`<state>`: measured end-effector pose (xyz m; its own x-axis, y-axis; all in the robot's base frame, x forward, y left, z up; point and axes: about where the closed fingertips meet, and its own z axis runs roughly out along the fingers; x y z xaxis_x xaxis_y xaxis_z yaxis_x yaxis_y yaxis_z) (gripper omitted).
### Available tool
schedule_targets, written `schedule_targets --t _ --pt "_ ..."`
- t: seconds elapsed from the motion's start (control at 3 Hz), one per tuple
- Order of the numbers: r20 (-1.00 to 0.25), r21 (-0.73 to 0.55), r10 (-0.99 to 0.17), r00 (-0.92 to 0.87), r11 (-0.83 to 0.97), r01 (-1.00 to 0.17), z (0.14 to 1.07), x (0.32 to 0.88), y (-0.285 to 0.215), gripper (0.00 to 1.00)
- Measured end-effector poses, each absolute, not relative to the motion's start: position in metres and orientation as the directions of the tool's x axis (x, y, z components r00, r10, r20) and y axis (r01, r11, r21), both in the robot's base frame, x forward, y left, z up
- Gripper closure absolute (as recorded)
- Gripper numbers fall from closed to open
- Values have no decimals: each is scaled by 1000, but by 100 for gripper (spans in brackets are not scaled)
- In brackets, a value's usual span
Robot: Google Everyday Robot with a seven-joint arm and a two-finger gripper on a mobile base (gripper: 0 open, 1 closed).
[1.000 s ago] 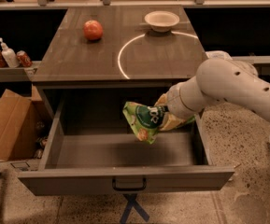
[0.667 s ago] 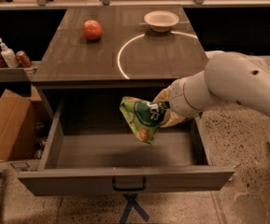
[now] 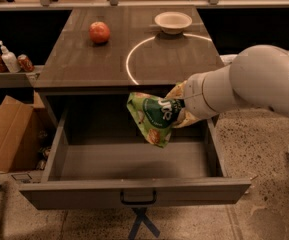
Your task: Pick green rice chip bag from top drawer and place on counter
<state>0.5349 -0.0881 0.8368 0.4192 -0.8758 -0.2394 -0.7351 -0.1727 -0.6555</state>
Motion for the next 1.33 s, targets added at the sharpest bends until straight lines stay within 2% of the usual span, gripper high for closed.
schedule_targets --t 1.0,1.33 --pt "-258 -775 -875 409 -65 -629 914 626 -128 100" --pt "-353 -774 -847 398 25 -633 918 665 -132 100"
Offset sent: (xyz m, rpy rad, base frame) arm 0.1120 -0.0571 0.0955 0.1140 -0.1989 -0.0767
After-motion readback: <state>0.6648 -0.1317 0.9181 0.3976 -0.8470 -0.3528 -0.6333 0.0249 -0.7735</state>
